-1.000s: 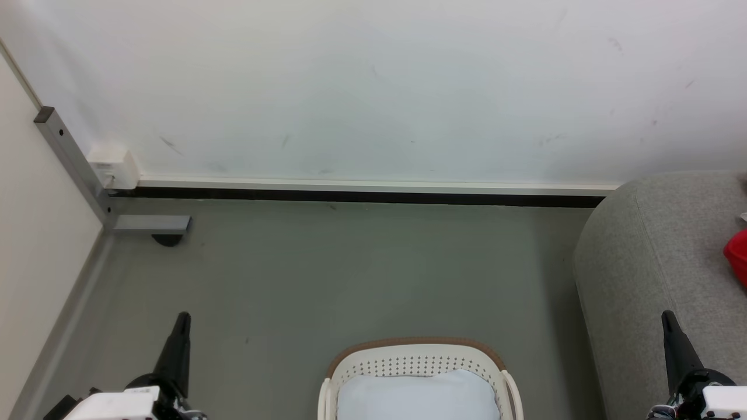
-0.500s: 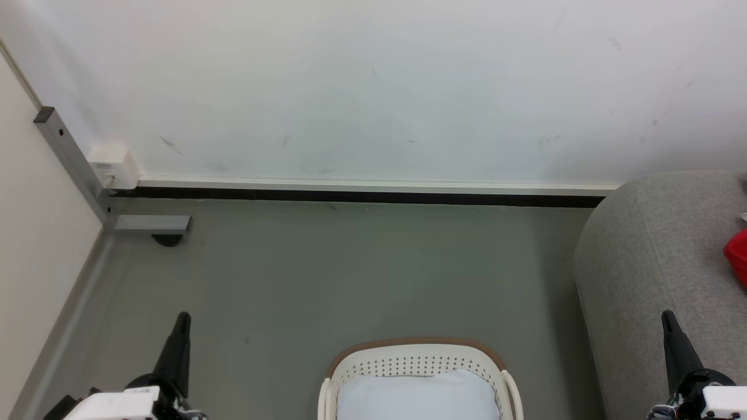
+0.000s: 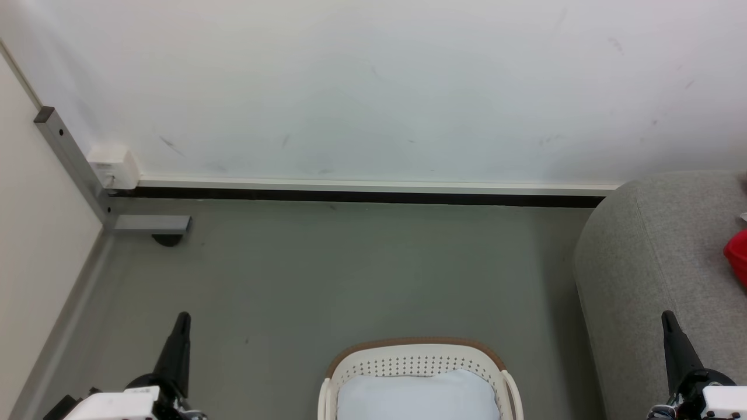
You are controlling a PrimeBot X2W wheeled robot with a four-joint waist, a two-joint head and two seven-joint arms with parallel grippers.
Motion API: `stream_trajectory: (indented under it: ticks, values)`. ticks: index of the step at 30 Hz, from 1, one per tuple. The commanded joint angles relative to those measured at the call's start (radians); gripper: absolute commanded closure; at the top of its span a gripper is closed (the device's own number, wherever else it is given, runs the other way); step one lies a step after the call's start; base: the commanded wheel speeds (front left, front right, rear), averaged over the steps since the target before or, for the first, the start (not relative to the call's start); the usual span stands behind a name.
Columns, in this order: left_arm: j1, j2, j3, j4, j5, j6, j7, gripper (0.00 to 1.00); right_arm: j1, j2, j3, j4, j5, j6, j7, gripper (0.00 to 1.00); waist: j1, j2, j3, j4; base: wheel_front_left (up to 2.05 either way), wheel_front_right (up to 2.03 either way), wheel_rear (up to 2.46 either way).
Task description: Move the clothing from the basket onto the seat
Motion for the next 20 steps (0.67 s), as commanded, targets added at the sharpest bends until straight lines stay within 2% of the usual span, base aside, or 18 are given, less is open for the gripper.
stream_trajectory:
  ticks: [1,20]
  values:
    - [-0.009,0.007,0.002,-0.001,-0.014,-0.005,0.003,1.0,-0.012,-0.008,-0.004,-0.005,0.002,-0.002,0.003,1.0,0.0,0.0,0.0,0.0,0.0,0.0,0.0]
    - [-0.009,0.007,0.002,-0.001,-0.014,-0.005,0.003,1.0,-0.012,-0.008,-0.004,-0.005,0.002,-0.002,0.003,1.0,0.0,0.0,0.0,0.0,0.0,0.0,0.0]
